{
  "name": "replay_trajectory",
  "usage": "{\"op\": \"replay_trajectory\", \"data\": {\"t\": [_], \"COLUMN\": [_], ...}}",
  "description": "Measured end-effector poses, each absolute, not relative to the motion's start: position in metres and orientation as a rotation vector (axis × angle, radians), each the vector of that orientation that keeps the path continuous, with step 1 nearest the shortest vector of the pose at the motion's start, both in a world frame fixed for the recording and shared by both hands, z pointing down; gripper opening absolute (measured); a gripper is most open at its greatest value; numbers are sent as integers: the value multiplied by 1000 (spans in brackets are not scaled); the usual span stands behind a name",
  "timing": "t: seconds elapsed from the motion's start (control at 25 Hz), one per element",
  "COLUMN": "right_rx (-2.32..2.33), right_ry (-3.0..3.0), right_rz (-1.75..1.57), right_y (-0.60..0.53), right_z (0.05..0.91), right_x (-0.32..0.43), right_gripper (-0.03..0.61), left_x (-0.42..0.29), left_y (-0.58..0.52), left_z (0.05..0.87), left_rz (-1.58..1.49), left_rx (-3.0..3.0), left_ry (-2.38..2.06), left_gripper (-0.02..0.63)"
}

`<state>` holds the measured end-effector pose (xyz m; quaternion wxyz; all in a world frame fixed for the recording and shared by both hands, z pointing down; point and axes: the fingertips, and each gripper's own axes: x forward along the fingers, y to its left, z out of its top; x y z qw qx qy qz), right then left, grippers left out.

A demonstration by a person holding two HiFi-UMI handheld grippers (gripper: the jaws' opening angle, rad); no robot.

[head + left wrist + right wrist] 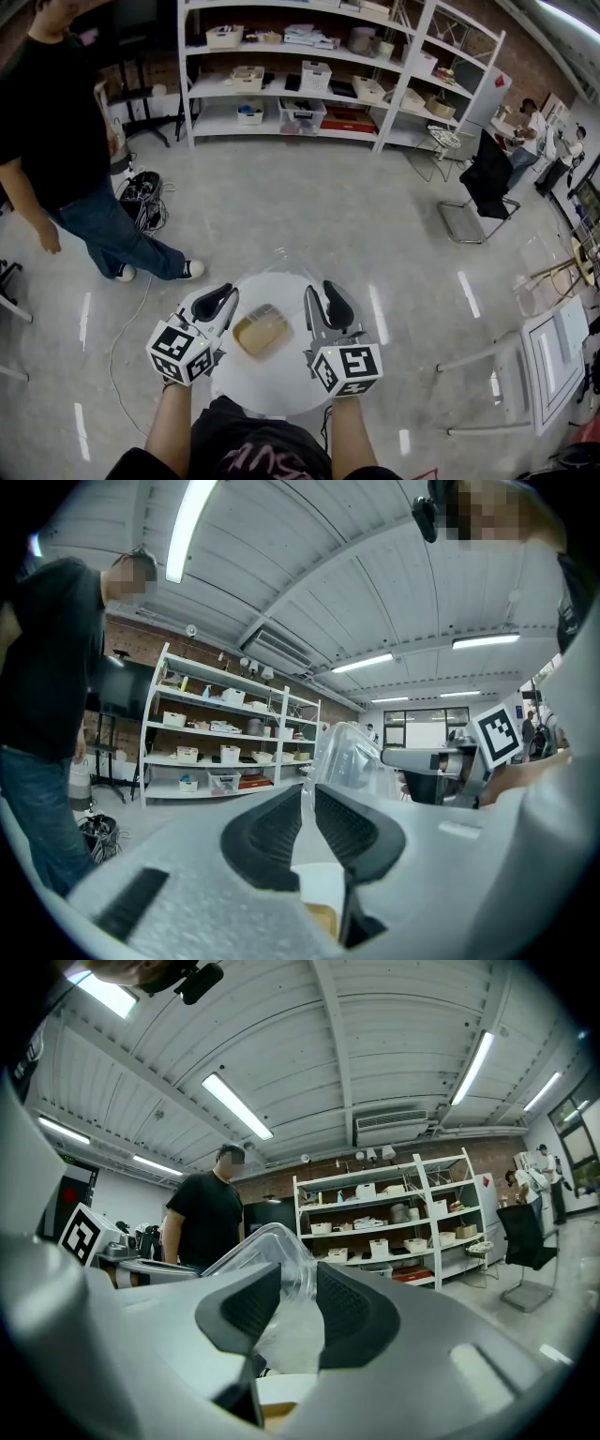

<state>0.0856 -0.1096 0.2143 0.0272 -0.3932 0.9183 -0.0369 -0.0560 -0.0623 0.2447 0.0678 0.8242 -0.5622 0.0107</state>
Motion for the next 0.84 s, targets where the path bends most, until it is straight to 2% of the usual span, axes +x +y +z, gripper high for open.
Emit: {"op": "replay_trajectory", "data": {"t": [0.84], "right_rx": [-1217], "right_ry": [2824], "right_rz": [-136], "right_y": [-117], "right_z": [216], "right_x": [86], "right_gripper": [127], "left_x": [-55], "left_y": [-68], "left_z": [249], "left_rz": [36], "left_rx": [2479], "left_ry": [-1693], "left_gripper": [44]}}
